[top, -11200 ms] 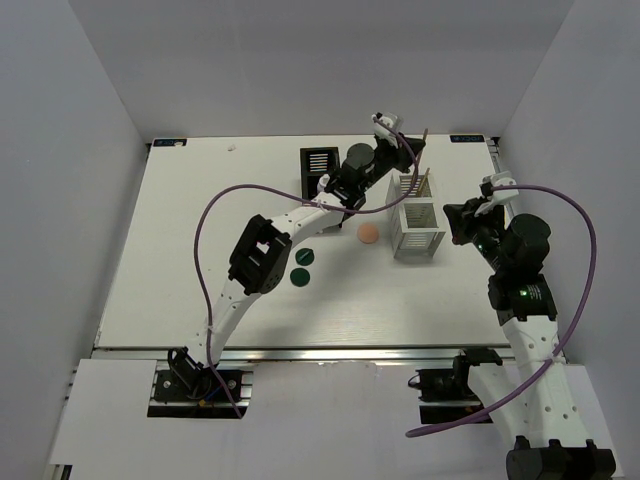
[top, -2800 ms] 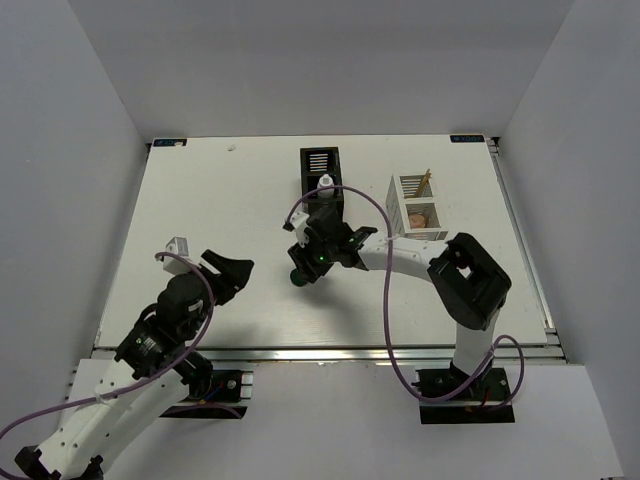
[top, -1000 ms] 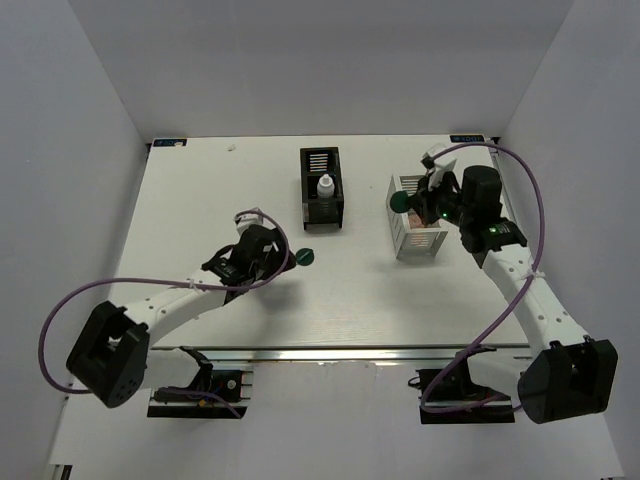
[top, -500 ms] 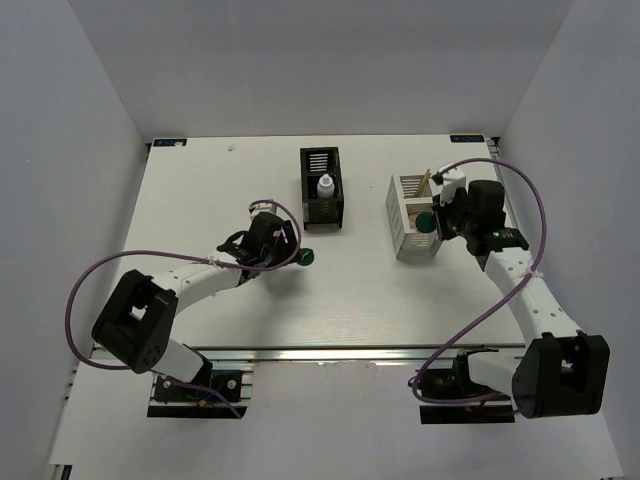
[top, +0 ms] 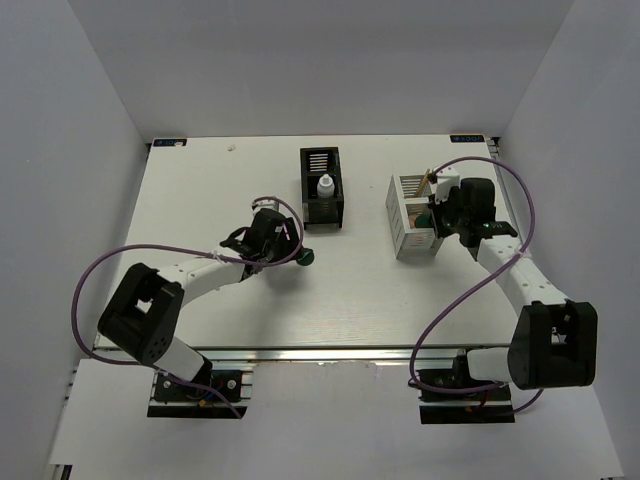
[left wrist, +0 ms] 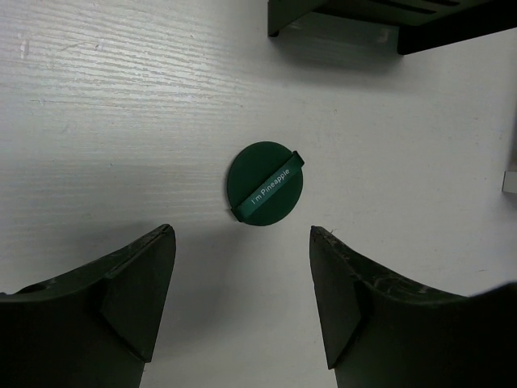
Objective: Organize the makeup
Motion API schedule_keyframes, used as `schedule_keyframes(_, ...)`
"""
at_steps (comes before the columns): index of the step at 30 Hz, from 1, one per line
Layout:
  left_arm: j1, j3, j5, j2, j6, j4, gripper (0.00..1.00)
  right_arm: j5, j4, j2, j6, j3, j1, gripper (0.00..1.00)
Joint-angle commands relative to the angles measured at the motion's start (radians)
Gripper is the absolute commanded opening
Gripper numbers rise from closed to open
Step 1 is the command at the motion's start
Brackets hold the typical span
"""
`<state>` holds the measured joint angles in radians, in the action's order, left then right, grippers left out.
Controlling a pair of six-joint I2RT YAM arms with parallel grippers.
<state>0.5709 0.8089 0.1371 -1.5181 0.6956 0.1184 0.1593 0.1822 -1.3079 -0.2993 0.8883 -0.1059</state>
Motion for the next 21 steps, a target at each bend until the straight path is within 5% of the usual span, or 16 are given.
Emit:
schedule_keyframes(1,-0.006,0.032,-0.017,-0.011,-0.004,-0.026,0.77,0.000,-0.055,-0.008,-0.008,0.038,0.003,0.01)
schedule_keyframes(4,-0.009,0.039,-0.024,-0.036,-0.007,-0.033,0.77,-0.001,-0.066,-0.014,-0.003,0.050,0.003,0.08)
schedule_keyframes(13,-0.019,0.134,-0.037,-0.152,-0.048,-0.022,0.75,0.084,-0.061,0.080,0.002,0.093,0.005,0.56)
schedule_keyframes(21,-0.019,0.262,-0.024,-0.273,-0.105,0.055,0.69,0.198,-0.084,0.214,0.011,0.047,0.014,0.58)
